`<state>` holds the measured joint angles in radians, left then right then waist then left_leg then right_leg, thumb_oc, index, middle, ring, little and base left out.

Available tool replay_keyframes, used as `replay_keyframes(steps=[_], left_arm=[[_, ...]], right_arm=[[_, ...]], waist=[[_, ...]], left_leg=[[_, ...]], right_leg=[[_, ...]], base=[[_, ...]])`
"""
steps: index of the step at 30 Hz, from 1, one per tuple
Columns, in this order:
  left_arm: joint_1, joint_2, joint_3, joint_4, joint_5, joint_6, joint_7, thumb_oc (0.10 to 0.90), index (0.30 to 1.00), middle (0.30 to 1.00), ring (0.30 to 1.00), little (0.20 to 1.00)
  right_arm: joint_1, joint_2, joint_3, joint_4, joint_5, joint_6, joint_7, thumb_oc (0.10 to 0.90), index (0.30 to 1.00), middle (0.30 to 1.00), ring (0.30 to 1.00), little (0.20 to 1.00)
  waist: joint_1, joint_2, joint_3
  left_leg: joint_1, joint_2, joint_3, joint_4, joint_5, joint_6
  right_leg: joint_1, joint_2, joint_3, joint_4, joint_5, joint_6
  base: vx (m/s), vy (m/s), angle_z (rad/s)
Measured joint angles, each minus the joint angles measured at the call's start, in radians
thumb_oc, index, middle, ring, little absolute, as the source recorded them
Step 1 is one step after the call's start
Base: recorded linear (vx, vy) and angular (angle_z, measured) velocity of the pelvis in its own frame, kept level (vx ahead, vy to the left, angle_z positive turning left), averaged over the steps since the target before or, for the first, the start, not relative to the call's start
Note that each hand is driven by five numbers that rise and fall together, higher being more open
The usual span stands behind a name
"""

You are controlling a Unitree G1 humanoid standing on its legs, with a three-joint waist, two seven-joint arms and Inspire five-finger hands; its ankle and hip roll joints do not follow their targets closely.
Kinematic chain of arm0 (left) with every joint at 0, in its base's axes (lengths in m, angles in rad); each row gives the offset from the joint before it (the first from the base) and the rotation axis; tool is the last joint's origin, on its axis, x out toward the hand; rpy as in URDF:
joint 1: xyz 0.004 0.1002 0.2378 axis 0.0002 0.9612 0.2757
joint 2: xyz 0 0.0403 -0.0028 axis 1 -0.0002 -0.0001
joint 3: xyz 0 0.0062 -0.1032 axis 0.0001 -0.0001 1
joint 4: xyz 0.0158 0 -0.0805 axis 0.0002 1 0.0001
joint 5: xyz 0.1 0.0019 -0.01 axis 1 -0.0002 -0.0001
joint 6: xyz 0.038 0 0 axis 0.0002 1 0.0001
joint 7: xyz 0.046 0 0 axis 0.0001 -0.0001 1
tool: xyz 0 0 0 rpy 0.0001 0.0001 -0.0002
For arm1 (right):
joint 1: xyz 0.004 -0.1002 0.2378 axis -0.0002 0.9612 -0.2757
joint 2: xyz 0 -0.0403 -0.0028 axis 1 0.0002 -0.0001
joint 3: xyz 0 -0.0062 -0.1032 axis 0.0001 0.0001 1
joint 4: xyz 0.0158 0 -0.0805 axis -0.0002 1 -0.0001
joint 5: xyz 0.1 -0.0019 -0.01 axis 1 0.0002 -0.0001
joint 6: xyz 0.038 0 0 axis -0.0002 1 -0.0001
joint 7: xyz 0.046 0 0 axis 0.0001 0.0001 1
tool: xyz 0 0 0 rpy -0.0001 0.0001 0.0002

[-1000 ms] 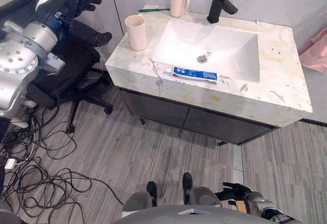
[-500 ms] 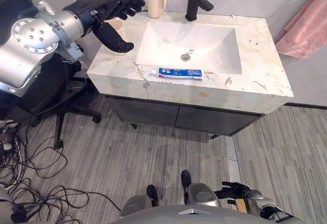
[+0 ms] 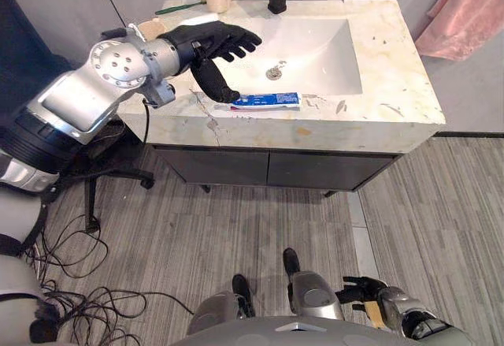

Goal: Organize the bathroom.

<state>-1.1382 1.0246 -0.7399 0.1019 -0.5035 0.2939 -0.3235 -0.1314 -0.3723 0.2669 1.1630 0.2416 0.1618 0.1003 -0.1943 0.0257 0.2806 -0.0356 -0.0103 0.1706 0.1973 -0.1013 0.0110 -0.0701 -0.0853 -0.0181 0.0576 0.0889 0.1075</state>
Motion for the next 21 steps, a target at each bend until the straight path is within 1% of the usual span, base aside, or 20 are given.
replay_keyframes(steps=[3,8,13,14,16,21], left_arm=[[-0.001,-0.004,0.0,0.018,0.003,0.019,-0.001,0.8,0.9,0.9,0.9,0.9],[-0.001,-0.005,0.0,0.046,0.005,0.021,0.007,0.8,0.9,0.9,0.9,0.9],[-0.001,-0.005,0.0,0.049,0.043,0.021,0.024,0.8,0.9,0.9,0.9,0.9],[-0.027,-0.005,0.0,0.051,0.043,0.02,0.033,0.8,0.9,0.9,0.9,0.9],[-0.038,-0.005,0.0,0.051,0.044,0.02,0.046,0.8,0.9,0.9,0.9,0.9],[-0.04,-0.005,0.0,0.05,0.044,0.02,0.061,0.8,0.9,0.9,0.9,0.9]], right_arm=[[-0.022,-0.008,0.0,-0.001,0.001,-0.002,0.002,0.8,0.9,0.9,0.9,0.9],[-0.021,-0.012,0.002,-0.001,0.001,-0.003,0.008,0.8,0.9,0.9,0.9,0.9],[-0.021,-0.014,0.019,-0.005,0.002,-0.02,0.012,0.8,0.9,0.9,0.9,0.9],[-0.029,-0.024,0.018,-0.01,0.002,-0.025,0.013,0.8,0.9,0.9,0.9,0.9],[-0.048,-0.025,0.019,-0.008,0.002,-0.028,0.014,0.8,0.9,0.9,0.9,0.9],[-0.047,-0.025,0.019,-0.01,0.005,-0.042,0.01,0.8,0.9,0.9,0.9,0.9]], waist=[[-0.004,0.002,0.014],[-0.001,0.005,0.05],[-0.006,0.01,0.088],[-0.006,0.017,0.114],[-0.008,0.02,0.134],[-0.008,0.019,0.135]], left_leg=[[-0.027,0.001,0.004,0.011,0.001,0.004],[-0.031,0.0,0.014,0.011,0.001,0.005],[-0.057,-0.006,0.016,0.018,0.004,0.008],[-0.086,-0.01,0.014,0.032,0.005,0.009],[-0.096,-0.013,0.014,0.035,0.008,0.013],[-0.093,-0.015,0.016,0.027,0.009,0.014]], right_leg=[[-0.03,0.0,0.002,0.013,0.003,0.0],[-0.045,-0.001,0.012,0.027,0.003,0.0],[-0.071,-0.007,0.015,0.036,0.004,0.001],[-0.1,-0.013,0.013,0.05,0.005,0.003],[-0.109,-0.017,0.012,0.052,0.008,0.006],[-0.107,-0.018,0.014,0.047,0.008,0.007]], base=[[-0.04,0.002,-0.04],[-0.07,0.002,-0.04],[-0.1,0.01,0.0],[-0.07,-0.001,0.07],[-0.05,0.0,0.04],[-0.01,0.0,0.0]])
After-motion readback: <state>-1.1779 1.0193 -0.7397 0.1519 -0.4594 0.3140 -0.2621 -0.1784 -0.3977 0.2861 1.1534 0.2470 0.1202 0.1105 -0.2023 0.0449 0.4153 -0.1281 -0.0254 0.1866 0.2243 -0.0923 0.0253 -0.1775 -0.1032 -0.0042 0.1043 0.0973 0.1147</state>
